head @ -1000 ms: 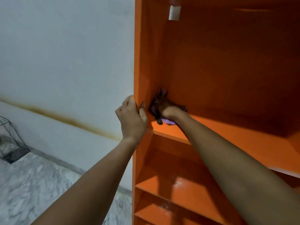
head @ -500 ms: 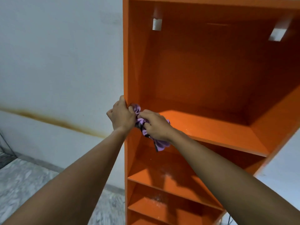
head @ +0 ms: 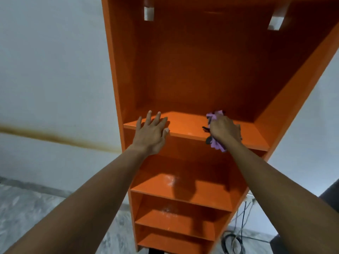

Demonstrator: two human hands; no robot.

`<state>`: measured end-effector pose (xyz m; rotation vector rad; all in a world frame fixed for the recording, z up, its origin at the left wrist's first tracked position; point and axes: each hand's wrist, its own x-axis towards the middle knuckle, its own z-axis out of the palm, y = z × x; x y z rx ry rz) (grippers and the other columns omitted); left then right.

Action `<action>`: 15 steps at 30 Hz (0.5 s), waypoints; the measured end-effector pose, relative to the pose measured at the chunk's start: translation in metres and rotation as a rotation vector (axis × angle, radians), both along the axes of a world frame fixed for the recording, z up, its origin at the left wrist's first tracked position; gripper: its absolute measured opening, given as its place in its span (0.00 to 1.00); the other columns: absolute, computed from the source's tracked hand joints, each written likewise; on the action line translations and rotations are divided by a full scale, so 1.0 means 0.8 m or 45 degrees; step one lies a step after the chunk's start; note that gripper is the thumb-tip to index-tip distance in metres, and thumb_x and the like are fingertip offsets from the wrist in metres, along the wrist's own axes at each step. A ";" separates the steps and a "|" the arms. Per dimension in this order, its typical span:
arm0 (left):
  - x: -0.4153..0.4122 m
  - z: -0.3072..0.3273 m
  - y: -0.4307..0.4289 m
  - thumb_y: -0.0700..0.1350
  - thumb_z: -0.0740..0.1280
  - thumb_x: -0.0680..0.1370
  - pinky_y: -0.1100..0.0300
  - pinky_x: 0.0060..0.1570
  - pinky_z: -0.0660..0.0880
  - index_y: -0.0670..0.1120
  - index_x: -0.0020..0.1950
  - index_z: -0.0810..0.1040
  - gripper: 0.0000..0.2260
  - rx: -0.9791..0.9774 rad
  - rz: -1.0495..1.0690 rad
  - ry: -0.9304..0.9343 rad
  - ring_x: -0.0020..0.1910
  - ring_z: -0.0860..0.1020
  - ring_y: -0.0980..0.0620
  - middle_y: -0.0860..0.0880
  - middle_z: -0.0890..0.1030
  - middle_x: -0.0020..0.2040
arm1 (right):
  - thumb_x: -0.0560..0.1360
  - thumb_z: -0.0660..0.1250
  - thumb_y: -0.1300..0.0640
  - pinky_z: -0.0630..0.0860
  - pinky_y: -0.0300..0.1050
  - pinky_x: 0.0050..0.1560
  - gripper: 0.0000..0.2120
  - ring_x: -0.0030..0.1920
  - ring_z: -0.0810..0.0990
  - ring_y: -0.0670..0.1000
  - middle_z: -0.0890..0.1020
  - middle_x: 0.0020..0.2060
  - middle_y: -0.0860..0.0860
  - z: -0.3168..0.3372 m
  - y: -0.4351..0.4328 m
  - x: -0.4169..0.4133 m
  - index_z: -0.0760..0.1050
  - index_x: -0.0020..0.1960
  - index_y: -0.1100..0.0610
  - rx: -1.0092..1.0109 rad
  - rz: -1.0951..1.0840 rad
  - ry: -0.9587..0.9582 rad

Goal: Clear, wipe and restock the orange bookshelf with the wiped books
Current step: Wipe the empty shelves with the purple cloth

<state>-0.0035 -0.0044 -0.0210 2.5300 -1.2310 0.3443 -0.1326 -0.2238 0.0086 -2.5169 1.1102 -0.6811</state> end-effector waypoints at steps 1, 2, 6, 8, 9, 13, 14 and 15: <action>0.001 0.000 -0.003 0.57 0.45 0.86 0.39 0.76 0.36 0.55 0.83 0.51 0.25 0.031 -0.029 0.115 0.82 0.38 0.45 0.50 0.47 0.84 | 0.79 0.52 0.50 0.64 0.65 0.65 0.16 0.59 0.76 0.62 0.80 0.57 0.55 -0.008 0.000 0.003 0.76 0.58 0.50 -0.040 0.026 0.156; 0.004 0.000 -0.006 0.57 0.45 0.86 0.40 0.76 0.35 0.55 0.83 0.50 0.25 0.040 -0.035 0.203 0.82 0.38 0.45 0.51 0.47 0.84 | 0.81 0.50 0.47 0.64 0.65 0.66 0.19 0.58 0.75 0.61 0.80 0.57 0.56 -0.010 0.003 0.008 0.76 0.58 0.53 -0.067 0.074 0.231; 0.011 0.005 -0.009 0.56 0.47 0.86 0.41 0.75 0.33 0.56 0.83 0.48 0.25 0.070 -0.044 0.348 0.82 0.39 0.48 0.53 0.47 0.84 | 0.85 0.51 0.48 0.68 0.59 0.68 0.22 0.70 0.71 0.59 0.73 0.73 0.56 -0.001 0.031 0.031 0.72 0.72 0.55 -0.075 0.418 0.304; 0.011 0.007 -0.008 0.56 0.47 0.87 0.44 0.75 0.32 0.55 0.83 0.49 0.24 0.018 -0.053 0.409 0.82 0.39 0.50 0.54 0.47 0.84 | 0.86 0.51 0.46 0.60 0.58 0.77 0.24 0.79 0.62 0.54 0.63 0.80 0.51 0.000 0.056 0.038 0.62 0.80 0.50 -0.082 0.577 0.327; 0.010 0.008 -0.007 0.55 0.46 0.87 0.45 0.75 0.32 0.54 0.83 0.49 0.24 -0.033 -0.063 0.462 0.82 0.39 0.52 0.54 0.47 0.84 | 0.86 0.51 0.46 0.60 0.56 0.77 0.24 0.80 0.61 0.52 0.61 0.81 0.49 -0.001 0.068 0.039 0.61 0.81 0.48 -0.112 0.634 0.301; 0.014 0.011 -0.002 0.58 0.41 0.86 0.49 0.76 0.32 0.53 0.83 0.47 0.25 -0.207 -0.116 0.712 0.81 0.40 0.55 0.51 0.49 0.84 | 0.84 0.56 0.49 0.68 0.52 0.68 0.18 0.73 0.71 0.53 0.74 0.73 0.48 -0.020 0.106 0.035 0.74 0.71 0.49 -0.334 0.763 0.102; 0.015 0.012 0.000 0.58 0.40 0.86 0.50 0.76 0.32 0.53 0.83 0.46 0.26 -0.256 -0.122 0.752 0.81 0.41 0.55 0.51 0.50 0.83 | 0.83 0.58 0.51 0.68 0.52 0.65 0.17 0.70 0.74 0.55 0.78 0.70 0.49 -0.027 0.111 0.034 0.77 0.68 0.51 -0.382 0.785 0.038; 0.014 0.013 0.001 0.58 0.39 0.86 0.50 0.76 0.32 0.53 0.83 0.46 0.25 -0.305 -0.129 0.775 0.82 0.42 0.54 0.50 0.50 0.83 | 0.80 0.59 0.53 0.68 0.51 0.64 0.17 0.67 0.76 0.56 0.80 0.66 0.51 -0.036 0.114 0.030 0.79 0.65 0.53 -0.421 0.807 -0.038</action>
